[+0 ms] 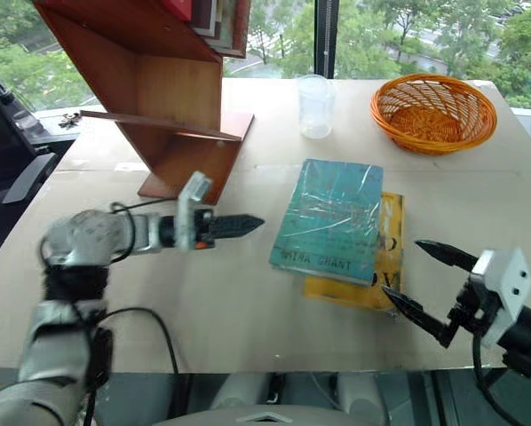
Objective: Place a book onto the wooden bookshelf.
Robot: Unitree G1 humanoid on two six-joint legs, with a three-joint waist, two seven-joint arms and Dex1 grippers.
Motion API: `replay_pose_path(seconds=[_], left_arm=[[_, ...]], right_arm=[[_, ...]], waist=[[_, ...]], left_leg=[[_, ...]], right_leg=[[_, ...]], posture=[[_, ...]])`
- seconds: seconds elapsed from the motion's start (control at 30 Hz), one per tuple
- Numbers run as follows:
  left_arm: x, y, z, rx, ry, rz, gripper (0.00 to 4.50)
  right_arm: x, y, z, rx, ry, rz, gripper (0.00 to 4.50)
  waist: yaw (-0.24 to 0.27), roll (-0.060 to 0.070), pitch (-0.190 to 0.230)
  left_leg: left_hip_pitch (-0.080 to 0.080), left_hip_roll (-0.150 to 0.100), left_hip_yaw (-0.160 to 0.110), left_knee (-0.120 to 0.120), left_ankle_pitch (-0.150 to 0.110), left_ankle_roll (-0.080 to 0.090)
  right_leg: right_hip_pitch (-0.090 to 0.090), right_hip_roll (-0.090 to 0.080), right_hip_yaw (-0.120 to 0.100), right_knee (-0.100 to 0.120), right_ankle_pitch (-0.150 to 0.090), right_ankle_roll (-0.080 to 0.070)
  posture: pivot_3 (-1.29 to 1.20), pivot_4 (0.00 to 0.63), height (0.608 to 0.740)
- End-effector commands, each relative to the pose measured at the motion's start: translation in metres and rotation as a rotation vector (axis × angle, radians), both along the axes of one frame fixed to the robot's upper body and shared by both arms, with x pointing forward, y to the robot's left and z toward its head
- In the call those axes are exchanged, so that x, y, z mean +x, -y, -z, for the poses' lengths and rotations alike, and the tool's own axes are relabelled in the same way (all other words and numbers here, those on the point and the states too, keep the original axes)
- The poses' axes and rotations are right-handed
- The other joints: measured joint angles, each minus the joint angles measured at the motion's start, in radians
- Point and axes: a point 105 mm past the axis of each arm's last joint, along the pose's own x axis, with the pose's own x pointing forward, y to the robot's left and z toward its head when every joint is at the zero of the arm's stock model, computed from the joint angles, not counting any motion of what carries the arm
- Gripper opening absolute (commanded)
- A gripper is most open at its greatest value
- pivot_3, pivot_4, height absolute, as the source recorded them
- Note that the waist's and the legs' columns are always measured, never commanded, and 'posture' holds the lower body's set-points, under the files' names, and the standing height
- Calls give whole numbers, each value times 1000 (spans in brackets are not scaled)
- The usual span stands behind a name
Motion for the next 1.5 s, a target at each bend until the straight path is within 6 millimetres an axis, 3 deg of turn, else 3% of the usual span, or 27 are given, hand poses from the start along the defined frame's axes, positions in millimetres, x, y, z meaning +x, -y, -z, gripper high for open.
replay_pose_path(seconds=[0.03,0.17,0.3,0.4,0.63,0.7,0.77,0.9,0.97,1.07,1.23,1.3,1.4,1.5], left_arm=[[14,8,0,-50,-58,-22,4500],[32,35,21,-71,-87,-32,4500],[31,51,26,-81,-81,34,4500],[31,56,23,-116,-79,65,3647],[25,51,11,-184,-64,125,761],[24,46,-7,-225,-24,132,85],[19,39,-30,-246,34,148,85],[-16,29,-77,-235,198,246,85],[-38,28,-102,-129,403,293,85],[-60,30,-148,63,905,308,85],[-61,27,-213,398,1529,250,85],[-59,20,-225,563,1693,277,85],[-39,-12,-245,946,1888,275,85],[-20,-58,-250,1297,1885,294,85]], right_arm=[[-10,-10,-15,19,70,0,4430],[-20,-15,-13,31,78,51,4430],[-24,-15,-11,13,83,82,4430],[-25,-15,-12,15,92,104,4500],[-23,-10,-7,8,84,126,4500],[-21,-7,-7,18,87,134,4500],[-20,-3,-9,32,94,142,4500],[-14,9,-14,62,115,148,4500],[-9,16,-15,71,118,148,4500],[-1,26,-16,86,116,136,4500],[10,29,-17,99,101,86,4500],[15,28,-18,107,105,69,4500],[25,25,-22,111,121,34,4500],[31,20,-25,119,134,-6,4500]], waist=[[-11,0,0],[-11,0,0],[5,-1,-1],[10,-1,-1],[10,-1,-1],[9,-1,0],[4,-1,0],[2,-1,0],[5,-2,1],[10,-3,2],[20,-2,2],[15,-1,2],[8,-1,3],[-5,0,3]], left_leg=[[0,0,0,0,0,0],[0,0,1,0,2,-4],[-1,-1,1,-1,3,-5],[-1,-1,2,-1,3,-5],[-2,0,2,-1,3,-5],[-3,0,2,-1,2,-3],[-4,0,2,-1,1,-2],[-5,2,2,-1,3,-5],[-5,1,2,-1,3,-6],[-7,2,2,-1,3,-6],[-5,1,3,-2,3,-6],[-4,1,4,-3,3,-6],[-3,1,7,-3,3,-6],[-1,2,11,-3,2,-3]], right_leg=[[0,0,0,0,0,0],[-1,-3,5,0,0,0],[-1,-1,6,-1,0,0],[-1,-2,8,-1,0,0],[-3,-2,8,0,0,0],[-3,-2,8,-1,0,0],[-4,-4,8,-1,0,0],[-7,-5,9,0,0,0],[-7,-6,9,0,0,0],[-8,-6,9,-1,0,0],[-7,-7,9,-2,0,-1],[-5,-6,10,-2,0,-1],[-6,-5,12,-2,0,-1],[-6,-2,15,-1,0,-1]], posture=[[0,150,740],[0,150,740],[0,150,740],[0,150,740],[0,150,740],[0,150,740],[0,150,740],[0,150,740],[0,150,740],[0,150,740],[0,150,740],[0,150,740],[0,150,740],[0,150,740]])
